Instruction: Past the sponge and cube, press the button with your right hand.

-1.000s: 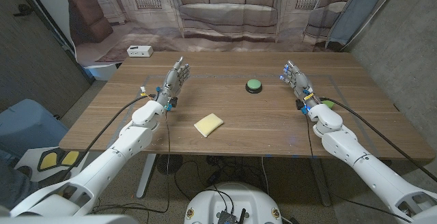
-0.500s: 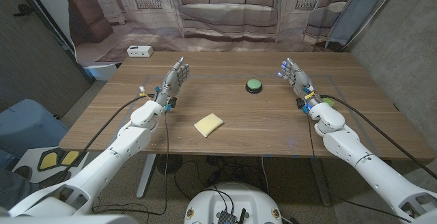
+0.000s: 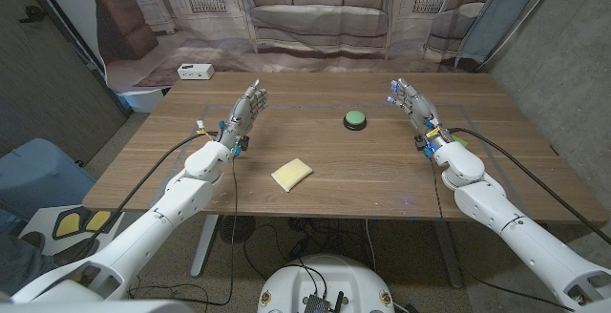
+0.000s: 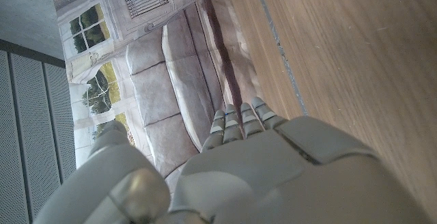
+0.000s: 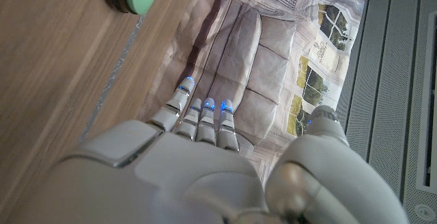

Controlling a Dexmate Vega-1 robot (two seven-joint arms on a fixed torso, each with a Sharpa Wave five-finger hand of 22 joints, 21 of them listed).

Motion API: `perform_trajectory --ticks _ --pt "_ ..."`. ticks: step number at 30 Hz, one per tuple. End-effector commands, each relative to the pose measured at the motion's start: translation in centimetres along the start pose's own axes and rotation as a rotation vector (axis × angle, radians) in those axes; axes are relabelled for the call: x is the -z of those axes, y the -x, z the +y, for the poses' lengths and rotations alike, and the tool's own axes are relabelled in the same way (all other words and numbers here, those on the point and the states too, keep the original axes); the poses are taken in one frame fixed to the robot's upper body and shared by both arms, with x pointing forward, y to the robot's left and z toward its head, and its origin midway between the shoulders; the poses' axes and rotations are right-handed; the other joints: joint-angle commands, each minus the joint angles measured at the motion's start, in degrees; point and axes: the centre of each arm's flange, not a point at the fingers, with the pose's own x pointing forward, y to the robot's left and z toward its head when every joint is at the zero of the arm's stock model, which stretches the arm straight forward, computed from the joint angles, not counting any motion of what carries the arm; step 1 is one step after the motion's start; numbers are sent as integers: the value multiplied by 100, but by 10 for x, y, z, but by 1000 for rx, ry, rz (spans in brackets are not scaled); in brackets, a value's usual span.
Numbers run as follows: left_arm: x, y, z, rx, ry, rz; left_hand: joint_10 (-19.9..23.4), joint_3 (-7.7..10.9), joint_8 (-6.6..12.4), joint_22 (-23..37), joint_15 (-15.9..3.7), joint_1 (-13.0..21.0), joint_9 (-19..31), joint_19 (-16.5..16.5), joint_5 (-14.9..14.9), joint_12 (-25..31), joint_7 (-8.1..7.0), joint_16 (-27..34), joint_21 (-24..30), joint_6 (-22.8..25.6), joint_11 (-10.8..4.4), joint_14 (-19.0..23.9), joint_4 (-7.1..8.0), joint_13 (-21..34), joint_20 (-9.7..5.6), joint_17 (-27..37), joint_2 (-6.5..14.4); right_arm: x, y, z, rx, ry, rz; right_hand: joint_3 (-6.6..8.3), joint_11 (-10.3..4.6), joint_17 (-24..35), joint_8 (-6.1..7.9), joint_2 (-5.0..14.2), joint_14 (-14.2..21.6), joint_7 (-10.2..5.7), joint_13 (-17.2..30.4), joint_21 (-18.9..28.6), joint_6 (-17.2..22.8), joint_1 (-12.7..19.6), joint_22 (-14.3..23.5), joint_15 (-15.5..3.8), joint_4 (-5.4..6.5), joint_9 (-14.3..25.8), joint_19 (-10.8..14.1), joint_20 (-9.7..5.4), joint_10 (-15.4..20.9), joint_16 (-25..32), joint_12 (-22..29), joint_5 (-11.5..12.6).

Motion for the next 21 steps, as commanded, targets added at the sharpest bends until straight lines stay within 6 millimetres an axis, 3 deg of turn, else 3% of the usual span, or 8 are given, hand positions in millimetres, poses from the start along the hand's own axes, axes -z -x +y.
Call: perform_trajectory --ticks 1,6,21 --pt "-5 7 1 11 -20 -10 27 51 40 32 13 67 31 -5 -35 42 -2 21 -42 20 15 9 -23 12 19 16 10 -8 -1 5 -7 48 -55 23 -56 -10 -28 56 64 -25 10 -16 -33 10 9 -4 -27 6 66 -16 15 28 15 21" --pt "-4 10 2 1 -18 -8 -52 61 20 34 24 96 32 -55 -49 4 -4 -23 -110 16 16 -75 -42 -3 59 17 35 -5 -4 7 -11 45 -64 15 -138 -32 -37 52 107 -59 1 -32 -36 8 10 -33 -34 5 116 -5 -1 42 7 22" --pt "-8 14 6 9 -31 -17 -71 69 2 37 -3 122 33 -83 -66 -5 -18 -37 -176 12 -19 -103 -61 -17 98 18 59 -10 -8 10 11 130 -104 1 -164 -74 -42 51 205 -93 -13 -50 -17 4 11 -65 -46 5 254 -4 14 70 10 26"
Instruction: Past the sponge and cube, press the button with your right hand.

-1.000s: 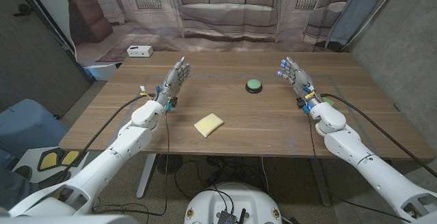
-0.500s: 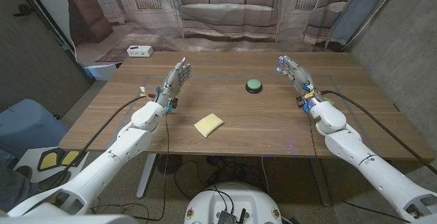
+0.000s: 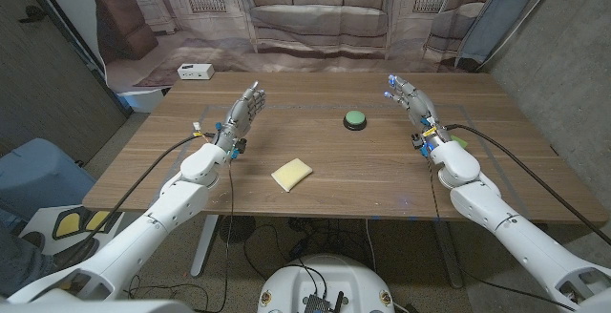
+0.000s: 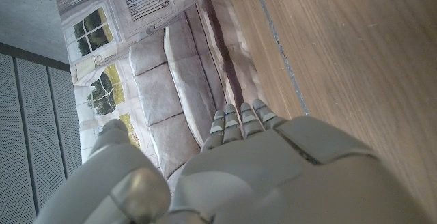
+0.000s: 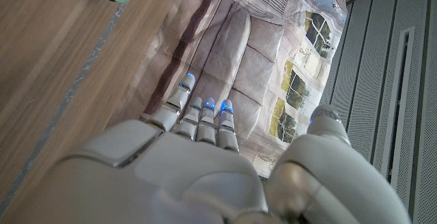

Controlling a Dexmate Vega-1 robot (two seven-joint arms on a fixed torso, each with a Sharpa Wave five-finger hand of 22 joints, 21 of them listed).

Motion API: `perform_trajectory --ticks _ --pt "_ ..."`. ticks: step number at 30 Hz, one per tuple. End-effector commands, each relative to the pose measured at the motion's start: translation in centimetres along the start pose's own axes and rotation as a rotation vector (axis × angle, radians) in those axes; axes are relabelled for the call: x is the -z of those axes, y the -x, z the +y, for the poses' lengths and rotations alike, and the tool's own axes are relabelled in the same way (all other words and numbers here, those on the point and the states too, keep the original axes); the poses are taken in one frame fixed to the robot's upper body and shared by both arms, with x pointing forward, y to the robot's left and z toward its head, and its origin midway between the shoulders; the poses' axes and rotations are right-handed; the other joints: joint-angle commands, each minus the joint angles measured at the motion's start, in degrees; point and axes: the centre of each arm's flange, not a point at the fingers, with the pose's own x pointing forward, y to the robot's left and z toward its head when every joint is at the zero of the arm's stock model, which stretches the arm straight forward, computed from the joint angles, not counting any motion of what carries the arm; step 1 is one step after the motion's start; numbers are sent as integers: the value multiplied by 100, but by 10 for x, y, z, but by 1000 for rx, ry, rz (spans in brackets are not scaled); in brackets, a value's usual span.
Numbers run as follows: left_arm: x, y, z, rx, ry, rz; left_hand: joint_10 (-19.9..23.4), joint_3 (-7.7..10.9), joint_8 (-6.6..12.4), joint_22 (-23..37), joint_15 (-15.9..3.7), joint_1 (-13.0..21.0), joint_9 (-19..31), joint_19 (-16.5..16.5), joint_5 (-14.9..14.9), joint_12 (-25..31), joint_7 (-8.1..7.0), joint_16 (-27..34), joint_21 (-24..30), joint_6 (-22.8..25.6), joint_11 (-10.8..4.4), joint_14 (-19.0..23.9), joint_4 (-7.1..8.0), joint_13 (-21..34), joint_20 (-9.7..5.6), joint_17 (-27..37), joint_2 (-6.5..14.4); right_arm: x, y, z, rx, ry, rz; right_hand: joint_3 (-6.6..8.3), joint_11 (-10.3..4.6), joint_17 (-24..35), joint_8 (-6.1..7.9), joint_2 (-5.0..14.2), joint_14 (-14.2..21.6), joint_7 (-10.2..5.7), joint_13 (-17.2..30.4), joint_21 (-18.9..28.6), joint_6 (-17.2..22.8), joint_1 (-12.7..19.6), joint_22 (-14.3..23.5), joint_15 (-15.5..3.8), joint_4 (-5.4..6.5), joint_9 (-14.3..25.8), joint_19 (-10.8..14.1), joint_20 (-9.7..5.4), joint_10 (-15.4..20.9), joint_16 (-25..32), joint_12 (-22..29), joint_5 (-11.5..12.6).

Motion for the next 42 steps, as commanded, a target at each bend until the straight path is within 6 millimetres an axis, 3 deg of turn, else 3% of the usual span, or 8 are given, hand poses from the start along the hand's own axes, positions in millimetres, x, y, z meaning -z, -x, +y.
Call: perform_trajectory --ticks 1,13,42 --pt "-4 3 3 7 -13 -9 -16 27 2 6 21 79 33 -16 -22 -6 -21 -13 -38 14 -9 -31 -21 8 39 19 16 -7 -3 3 10 79 -32 0 -37 4 -2 51 62 -54 16 -14 27 3 12 16 -46 21 39 -10 16 36 12 26" --pt "-4 3 4 29 -17 -10 1 30 -3 8 40 93 33 -6 -33 0 -11 -12 -71 29 24 -25 -33 1 34 19 29 -18 -7 8 -4 150 -48 -6 10 -21 -8 50 96 -47 9 -36 33 -5 12 14 -51 21 100 -13 22 40 11 33" --pt "-9 18 5 22 -19 -33 26 25 -7 11 32 110 34 15 -56 6 -14 -12 -149 72 -2 -15 -56 -13 44 20 45 -34 -6 19 -15 330 -89 21 -134 -104 21 134 400 -183 -10 -126 193 -11 13 -112 -55 23 336 -61 264 113 60 70"
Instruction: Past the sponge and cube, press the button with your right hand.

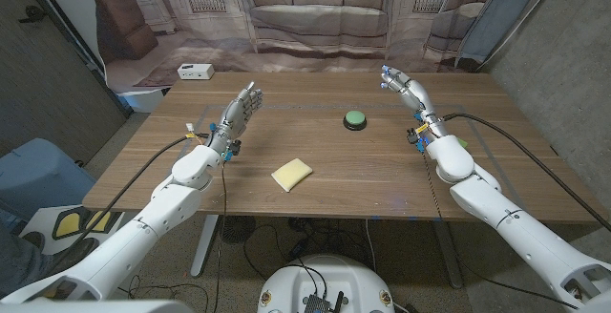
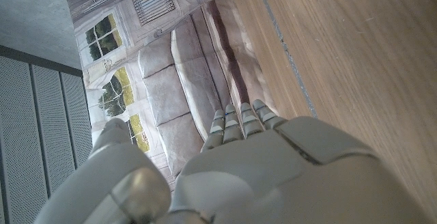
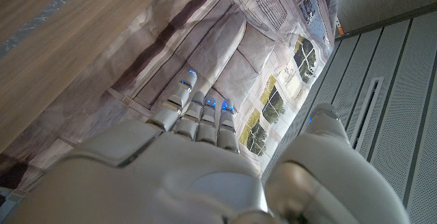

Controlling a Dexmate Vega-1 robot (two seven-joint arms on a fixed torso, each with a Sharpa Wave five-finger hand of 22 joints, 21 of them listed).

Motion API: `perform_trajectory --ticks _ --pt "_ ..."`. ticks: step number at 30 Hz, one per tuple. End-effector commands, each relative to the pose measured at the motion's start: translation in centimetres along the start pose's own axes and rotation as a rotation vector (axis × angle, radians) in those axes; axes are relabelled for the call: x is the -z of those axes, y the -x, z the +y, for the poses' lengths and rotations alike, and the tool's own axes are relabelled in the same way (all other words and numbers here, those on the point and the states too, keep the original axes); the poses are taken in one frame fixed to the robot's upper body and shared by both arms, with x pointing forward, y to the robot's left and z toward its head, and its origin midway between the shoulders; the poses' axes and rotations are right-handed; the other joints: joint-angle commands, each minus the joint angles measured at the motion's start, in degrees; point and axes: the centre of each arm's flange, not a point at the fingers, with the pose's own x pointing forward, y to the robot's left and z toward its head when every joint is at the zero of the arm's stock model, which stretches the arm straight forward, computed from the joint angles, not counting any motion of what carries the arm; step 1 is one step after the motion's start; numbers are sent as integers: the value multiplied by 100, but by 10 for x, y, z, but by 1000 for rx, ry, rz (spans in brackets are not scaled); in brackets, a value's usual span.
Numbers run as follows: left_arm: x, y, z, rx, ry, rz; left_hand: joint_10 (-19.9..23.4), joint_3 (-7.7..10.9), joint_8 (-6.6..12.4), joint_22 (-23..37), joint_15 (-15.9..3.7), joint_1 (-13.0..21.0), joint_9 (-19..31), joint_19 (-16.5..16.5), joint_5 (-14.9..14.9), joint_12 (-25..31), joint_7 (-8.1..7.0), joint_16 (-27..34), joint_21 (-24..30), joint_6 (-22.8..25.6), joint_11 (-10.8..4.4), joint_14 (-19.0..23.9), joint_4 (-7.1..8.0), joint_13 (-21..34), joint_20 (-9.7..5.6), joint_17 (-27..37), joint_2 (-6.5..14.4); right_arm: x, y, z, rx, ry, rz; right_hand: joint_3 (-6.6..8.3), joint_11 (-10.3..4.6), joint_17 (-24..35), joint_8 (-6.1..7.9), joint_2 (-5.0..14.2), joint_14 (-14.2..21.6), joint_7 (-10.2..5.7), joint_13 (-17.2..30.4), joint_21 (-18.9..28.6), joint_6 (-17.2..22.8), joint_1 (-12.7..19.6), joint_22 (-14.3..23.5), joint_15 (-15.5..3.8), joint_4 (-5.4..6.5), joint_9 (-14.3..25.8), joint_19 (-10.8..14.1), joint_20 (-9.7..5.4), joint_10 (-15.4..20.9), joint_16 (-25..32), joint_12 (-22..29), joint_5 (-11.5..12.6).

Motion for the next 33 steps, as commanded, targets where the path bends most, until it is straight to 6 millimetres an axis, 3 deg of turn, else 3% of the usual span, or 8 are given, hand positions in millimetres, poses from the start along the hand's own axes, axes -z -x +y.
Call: perform_trajectory --ticks 1,15,18,33 --pt "-2 4 -2 0 -2 -9 22 11 -6 13 37 79 34 -2 -12 5 6 -12 -28 54 7 -8 -43 13 25 20 14 -5 1 2 -11 79 -6 19 -11 1 19 66 35 -19 15 -19 26 -2 15 -5 -9 6 51 1 39 48 18 31" --pt "-5 12 -6 -1 -3 -22 35 7 -13 14 48 85 35 11 -22 7 0 -11 -68 62 16 3 -53 7 28 21 24 -9 -1 4 -19 220 -1 13 -9 -26 50 64 -76 -47 14 -122 156 -11 16 27 -18 8 -38 -1 -1 -14 -14 34" --pt "-4 13 -7 -1 -1 -20 33 7 -14 14 53 86 35 13 -23 5 5 -13 -75 63 22 0 -55 6 30 21 27 -9 -2 5 -19 239 0 12 -21 -39 115 70 -79 -44 13 -156 348 -17 16 22 -21 15 -29 -2 -11 -22 -21 38" --pt "-4 18 -6 -1 -5 -25 42 5 -19 16 59 91 35 28 -30 7 12 -16 -112 70 7 -2 -64 2 28 21 38 -13 -6 12 -30 401 0 19 -39 -58 49 80 -82 -91 13 -208 230 -10 17 15 -31 20 -25 6 -21 -34 -30 47"
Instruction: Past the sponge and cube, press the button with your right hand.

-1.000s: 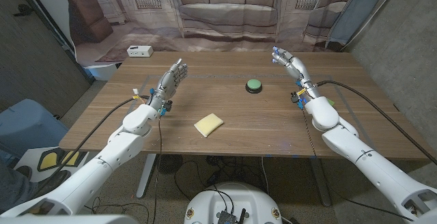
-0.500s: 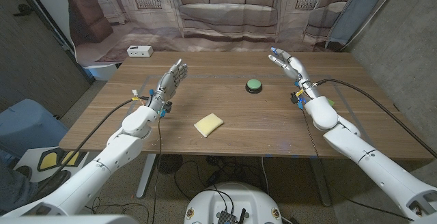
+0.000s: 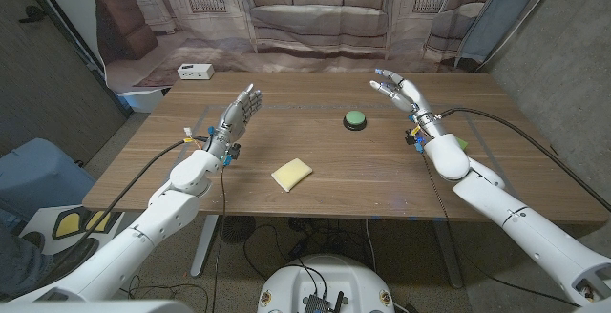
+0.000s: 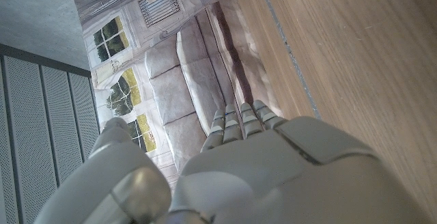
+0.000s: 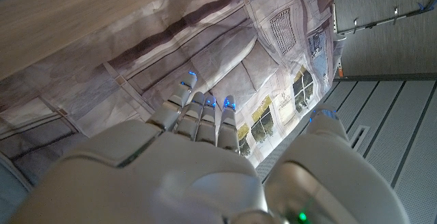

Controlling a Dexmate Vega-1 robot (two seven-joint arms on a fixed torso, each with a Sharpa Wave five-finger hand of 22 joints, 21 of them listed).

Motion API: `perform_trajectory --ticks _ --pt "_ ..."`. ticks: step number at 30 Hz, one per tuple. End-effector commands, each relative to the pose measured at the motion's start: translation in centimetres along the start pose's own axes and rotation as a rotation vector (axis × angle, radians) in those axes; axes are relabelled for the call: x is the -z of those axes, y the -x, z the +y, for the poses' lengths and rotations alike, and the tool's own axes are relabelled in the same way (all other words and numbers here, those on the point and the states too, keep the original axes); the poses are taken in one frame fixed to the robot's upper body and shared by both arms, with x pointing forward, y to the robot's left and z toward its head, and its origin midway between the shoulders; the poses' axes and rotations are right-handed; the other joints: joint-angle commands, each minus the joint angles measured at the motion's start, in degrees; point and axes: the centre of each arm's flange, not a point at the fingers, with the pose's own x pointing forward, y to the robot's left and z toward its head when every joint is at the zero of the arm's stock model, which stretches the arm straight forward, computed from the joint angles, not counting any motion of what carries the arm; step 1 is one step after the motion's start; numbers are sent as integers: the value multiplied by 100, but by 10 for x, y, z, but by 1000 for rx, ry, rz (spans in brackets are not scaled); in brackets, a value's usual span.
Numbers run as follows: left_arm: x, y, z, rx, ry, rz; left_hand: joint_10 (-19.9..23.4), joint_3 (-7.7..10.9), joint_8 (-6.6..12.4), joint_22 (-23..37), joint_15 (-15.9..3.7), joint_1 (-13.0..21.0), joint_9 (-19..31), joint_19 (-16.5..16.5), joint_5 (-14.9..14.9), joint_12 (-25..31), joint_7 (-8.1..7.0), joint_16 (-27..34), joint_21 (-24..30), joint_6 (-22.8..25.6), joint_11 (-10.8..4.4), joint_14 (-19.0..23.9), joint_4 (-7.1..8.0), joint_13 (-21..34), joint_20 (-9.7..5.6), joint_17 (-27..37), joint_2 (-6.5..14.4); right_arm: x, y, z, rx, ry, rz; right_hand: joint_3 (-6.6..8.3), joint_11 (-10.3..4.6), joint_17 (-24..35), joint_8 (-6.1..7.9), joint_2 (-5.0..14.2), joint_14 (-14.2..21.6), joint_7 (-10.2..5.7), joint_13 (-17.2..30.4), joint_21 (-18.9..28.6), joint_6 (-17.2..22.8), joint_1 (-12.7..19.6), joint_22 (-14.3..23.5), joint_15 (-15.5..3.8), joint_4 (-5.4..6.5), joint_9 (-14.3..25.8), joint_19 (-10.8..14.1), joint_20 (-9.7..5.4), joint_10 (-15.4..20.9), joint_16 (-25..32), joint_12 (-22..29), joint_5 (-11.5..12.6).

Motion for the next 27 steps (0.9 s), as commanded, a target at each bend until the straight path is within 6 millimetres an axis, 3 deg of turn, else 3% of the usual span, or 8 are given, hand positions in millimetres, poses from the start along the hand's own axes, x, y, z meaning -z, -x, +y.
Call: perform_trajectory --ticks 1,27 --pt "0 4 0 1 0 -4 44 5 -18 16 59 63 5 30 -31 7 -7 -17 -20 49 4 -5 -16 0 26 21 10 -6 -4 5 -6 150 -3 18 -35 -8 -9 49 -26 -15 11 -15 -48 20 17 9 -33 21 0 27 -20 -7 -7 26" --pt "-2 2 -6 11 -6 -4 50 -3 -25 19 47 68 6 48 -41 5 -20 -14 -93 64 5 12 -32 -5 34 21 26 -15 -12 11 -20 413 6 20 -72 -23 -41 64 -29 -33 11 -82 -91 0 19 -2 -30 23 7 37 -17 -17 -10 35"
